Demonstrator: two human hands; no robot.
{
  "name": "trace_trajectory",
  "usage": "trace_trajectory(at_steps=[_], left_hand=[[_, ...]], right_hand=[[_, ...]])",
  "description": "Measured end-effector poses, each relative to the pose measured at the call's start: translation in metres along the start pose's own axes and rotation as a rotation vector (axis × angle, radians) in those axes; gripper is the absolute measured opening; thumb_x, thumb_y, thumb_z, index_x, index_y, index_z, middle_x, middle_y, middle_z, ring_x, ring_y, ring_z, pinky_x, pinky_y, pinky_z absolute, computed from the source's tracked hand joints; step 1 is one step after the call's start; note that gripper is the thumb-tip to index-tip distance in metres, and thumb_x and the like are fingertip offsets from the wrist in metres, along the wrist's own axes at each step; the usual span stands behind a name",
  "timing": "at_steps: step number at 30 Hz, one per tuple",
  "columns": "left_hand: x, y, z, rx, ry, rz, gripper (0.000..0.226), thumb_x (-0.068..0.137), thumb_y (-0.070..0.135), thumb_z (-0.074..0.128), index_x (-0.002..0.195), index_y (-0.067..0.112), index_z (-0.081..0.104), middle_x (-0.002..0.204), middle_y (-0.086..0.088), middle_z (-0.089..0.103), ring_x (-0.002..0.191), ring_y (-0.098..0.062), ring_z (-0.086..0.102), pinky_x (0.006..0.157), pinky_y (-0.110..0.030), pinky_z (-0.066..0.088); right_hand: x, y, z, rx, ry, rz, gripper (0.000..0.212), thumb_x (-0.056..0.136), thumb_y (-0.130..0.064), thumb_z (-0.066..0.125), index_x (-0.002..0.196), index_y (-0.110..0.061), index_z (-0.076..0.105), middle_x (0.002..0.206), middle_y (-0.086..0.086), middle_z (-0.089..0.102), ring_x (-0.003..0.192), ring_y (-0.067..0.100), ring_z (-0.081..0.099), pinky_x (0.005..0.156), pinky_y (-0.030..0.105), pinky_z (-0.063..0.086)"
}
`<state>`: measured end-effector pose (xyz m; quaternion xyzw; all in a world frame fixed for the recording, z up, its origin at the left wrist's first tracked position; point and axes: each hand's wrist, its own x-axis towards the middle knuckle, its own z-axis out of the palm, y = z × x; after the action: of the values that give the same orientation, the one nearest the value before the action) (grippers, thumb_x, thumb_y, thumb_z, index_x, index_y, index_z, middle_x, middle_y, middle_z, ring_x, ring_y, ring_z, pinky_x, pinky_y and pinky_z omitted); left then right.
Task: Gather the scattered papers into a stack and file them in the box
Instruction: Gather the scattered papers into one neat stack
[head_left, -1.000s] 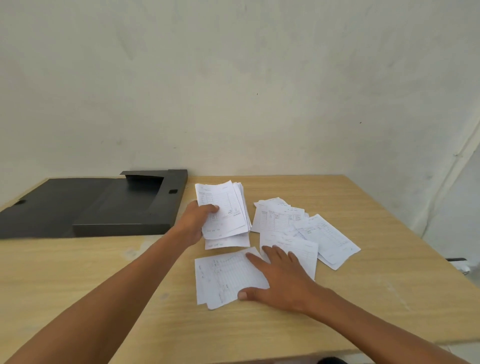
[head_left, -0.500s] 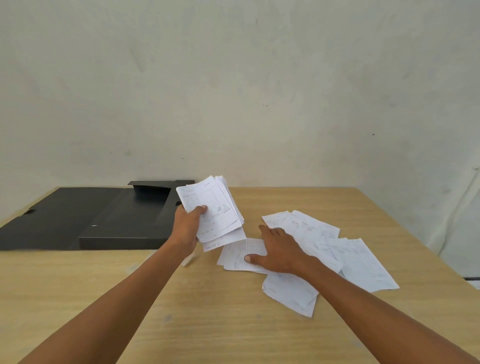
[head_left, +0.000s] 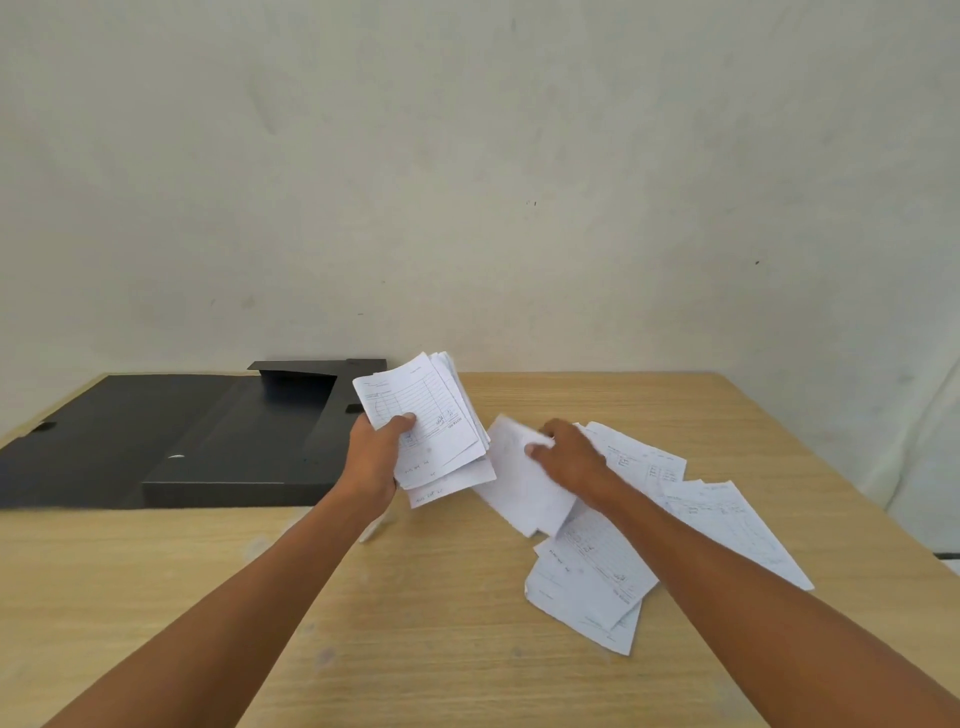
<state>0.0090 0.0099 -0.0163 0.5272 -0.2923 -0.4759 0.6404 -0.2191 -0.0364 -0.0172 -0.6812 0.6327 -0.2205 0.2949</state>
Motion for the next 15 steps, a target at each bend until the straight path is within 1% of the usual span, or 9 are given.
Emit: trace_trajectory(at_steps=[1,2,3,5,6,8,10,13,15], left_hand=[[-0.001,0.0,0.002,-0.004,-0.012,-0.008,0.026,0.099,0.004,0.061,0.121,0.019,0.061,0.113,-0.001,0.071,0.107,-0.025,0.068,0.089,-0.048,0.057],[-0.001,0.0,0.004,-0.003,-0.028,-0.016,0.029,0.099,0.003,0.061,0.124,0.017,0.06,0.114,-0.001,0.072,0.106,-0.025,0.068,0.088,-0.047,0.057],[-0.002,-0.002,0.008,-0.001,-0.046,-0.027,0.031,0.099,0.003,0.061,0.127,0.016,0.06,0.116,-0.003,0.072,0.106,-0.025,0.069,0.086,-0.046,0.058],[-0.003,-0.006,0.018,0.029,-0.083,-0.07,0.032,0.098,0.004,0.062,0.128,0.015,0.061,0.118,-0.005,0.072,0.104,-0.026,0.069,0.081,-0.044,0.058],[-0.004,-0.01,0.025,0.06,-0.104,-0.103,0.03,0.098,0.005,0.062,0.127,0.013,0.061,0.118,-0.007,0.072,0.103,-0.027,0.069,0.078,-0.043,0.058],[-0.002,-0.022,0.04,0.151,-0.145,-0.186,0.031,0.097,0.005,0.062,0.128,0.008,0.06,0.12,-0.012,0.07,0.103,-0.031,0.068,0.077,-0.042,0.057],[-0.003,-0.033,0.056,0.253,-0.181,-0.255,0.037,0.095,0.008,0.065,0.132,0.006,0.057,0.122,-0.014,0.069,0.106,-0.034,0.068,0.082,-0.047,0.06],[0.001,-0.049,0.079,0.355,-0.238,-0.289,0.054,0.086,0.016,0.069,0.136,0.009,0.054,0.124,-0.012,0.069,0.108,-0.034,0.069,0.093,-0.056,0.058],[0.005,-0.054,0.096,0.402,-0.269,-0.262,0.058,0.082,0.016,0.067,0.137,0.006,0.053,0.125,-0.014,0.068,0.11,-0.035,0.068,0.096,-0.056,0.056]], right_hand=[[0.002,0.002,-0.011,0.141,0.079,0.043,0.024,0.097,-0.026,0.058,0.116,-0.012,0.056,0.111,0.007,0.065,0.101,0.028,0.063,0.096,0.046,0.047],[0.004,0.006,-0.024,0.264,0.142,0.088,0.024,0.096,-0.021,0.059,0.115,-0.007,0.059,0.11,0.011,0.067,0.095,0.028,0.063,0.087,0.042,0.052],[0.006,0.013,-0.037,0.346,0.192,0.132,0.023,0.095,-0.016,0.061,0.113,-0.002,0.061,0.109,0.014,0.067,0.091,0.028,0.063,0.076,0.037,0.051],[0.008,0.032,-0.057,0.325,0.195,0.207,0.02,0.092,-0.013,0.064,0.106,0.001,0.062,0.106,0.017,0.067,0.087,0.028,0.061,0.066,0.032,0.047],[0.007,0.043,-0.063,0.257,0.168,0.235,0.021,0.091,-0.017,0.066,0.104,-0.001,0.061,0.106,0.016,0.066,0.089,0.028,0.06,0.068,0.033,0.047],[0.005,0.062,-0.069,0.067,0.169,0.289,0.033,0.089,-0.034,0.068,0.105,-0.006,0.057,0.113,0.014,0.064,0.104,0.032,0.059,0.085,0.041,0.048],[-0.003,0.078,-0.078,-0.148,0.226,0.381,0.047,0.091,-0.049,0.06,0.118,-0.011,0.053,0.127,0.014,0.055,0.122,0.035,0.049,0.1,0.045,0.041],[-0.015,0.104,-0.099,-0.356,0.206,0.51,0.061,0.091,-0.059,0.052,0.132,-0.014,0.047,0.144,0.018,0.038,0.133,0.036,0.036,0.105,0.047,0.034],[-0.014,0.123,-0.108,-0.411,0.125,0.575,0.076,0.082,-0.068,0.055,0.134,-0.013,0.047,0.147,0.019,0.037,0.134,0.038,0.035,0.105,0.05,0.035]])
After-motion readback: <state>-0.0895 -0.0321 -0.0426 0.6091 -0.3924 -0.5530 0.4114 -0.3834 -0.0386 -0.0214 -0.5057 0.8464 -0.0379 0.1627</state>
